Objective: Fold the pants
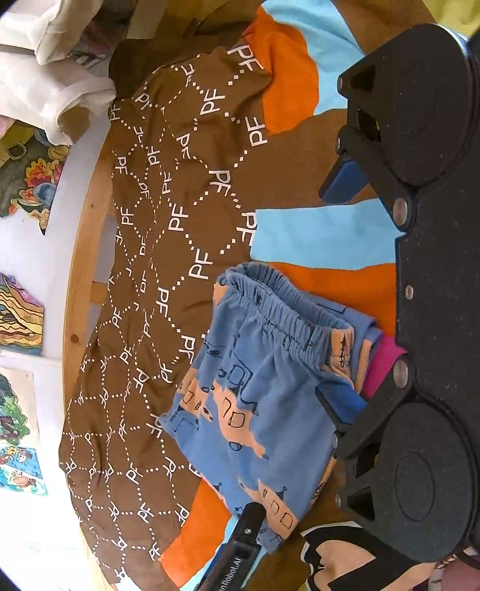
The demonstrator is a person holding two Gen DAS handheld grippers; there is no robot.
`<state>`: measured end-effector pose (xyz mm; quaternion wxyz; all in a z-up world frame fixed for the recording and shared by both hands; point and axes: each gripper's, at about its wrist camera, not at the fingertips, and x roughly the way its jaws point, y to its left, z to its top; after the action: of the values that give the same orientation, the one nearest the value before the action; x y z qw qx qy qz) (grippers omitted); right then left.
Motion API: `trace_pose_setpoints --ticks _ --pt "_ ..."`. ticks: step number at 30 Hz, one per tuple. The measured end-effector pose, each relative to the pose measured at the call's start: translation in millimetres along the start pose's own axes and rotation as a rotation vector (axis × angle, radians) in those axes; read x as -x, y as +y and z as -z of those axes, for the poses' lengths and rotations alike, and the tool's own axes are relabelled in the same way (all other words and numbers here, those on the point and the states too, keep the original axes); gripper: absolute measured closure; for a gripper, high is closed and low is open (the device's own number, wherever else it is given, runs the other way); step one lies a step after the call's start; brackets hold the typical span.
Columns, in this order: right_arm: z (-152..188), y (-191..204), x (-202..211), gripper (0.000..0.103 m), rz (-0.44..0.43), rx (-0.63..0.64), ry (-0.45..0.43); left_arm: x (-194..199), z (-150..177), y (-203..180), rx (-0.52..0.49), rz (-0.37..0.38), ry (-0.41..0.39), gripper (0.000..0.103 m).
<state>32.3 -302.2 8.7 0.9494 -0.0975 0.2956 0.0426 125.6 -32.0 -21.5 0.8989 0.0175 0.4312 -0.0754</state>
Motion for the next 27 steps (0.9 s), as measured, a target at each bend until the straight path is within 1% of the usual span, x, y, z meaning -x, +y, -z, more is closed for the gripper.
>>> trace_pose_setpoints --ticks 3,5,11,15,19,23,25,27 --pt "-1.5 -1.6 6.6 0.001 0.004 -0.009 0.002 1.4 -0.8 8.9 0.055 0.013 0.033 0.004" --pt "-2.2 -3.0 13.8 0.001 0.012 -0.021 -0.005 4.4 -1.6 10.5 0.071 0.014 0.048 0.004" --pt "-5.8 -3.8 28.1 0.001 0.021 -0.053 -0.04 11.3 0.9 14.4 0.077 0.015 0.05 0.003" --pt "-16.0 -4.2 23.4 0.001 0.002 -0.073 -0.063 7.2 3.4 13.0 0.063 0.005 0.055 0.002" --pt "-19.5 -8.4 11.1 0.001 -0.012 -0.131 -0.026 7.0 4.1 11.6 0.046 0.002 0.045 0.001" --pt "-8.1 -6.0 0.2 0.001 0.024 -0.086 0.066 4.9 5.9 12.3 0.044 0.005 0.049 0.001" --pt "-2.0 -8.9 3.8 0.001 0.026 -0.091 0.082 5.3 6.2 12.8 0.04 0.009 0.054 0.001" --pt "2.3 -13.1 9.2 0.001 0.055 -0.084 0.098 6.2 6.6 13.6 0.033 0.014 0.065 0.0"
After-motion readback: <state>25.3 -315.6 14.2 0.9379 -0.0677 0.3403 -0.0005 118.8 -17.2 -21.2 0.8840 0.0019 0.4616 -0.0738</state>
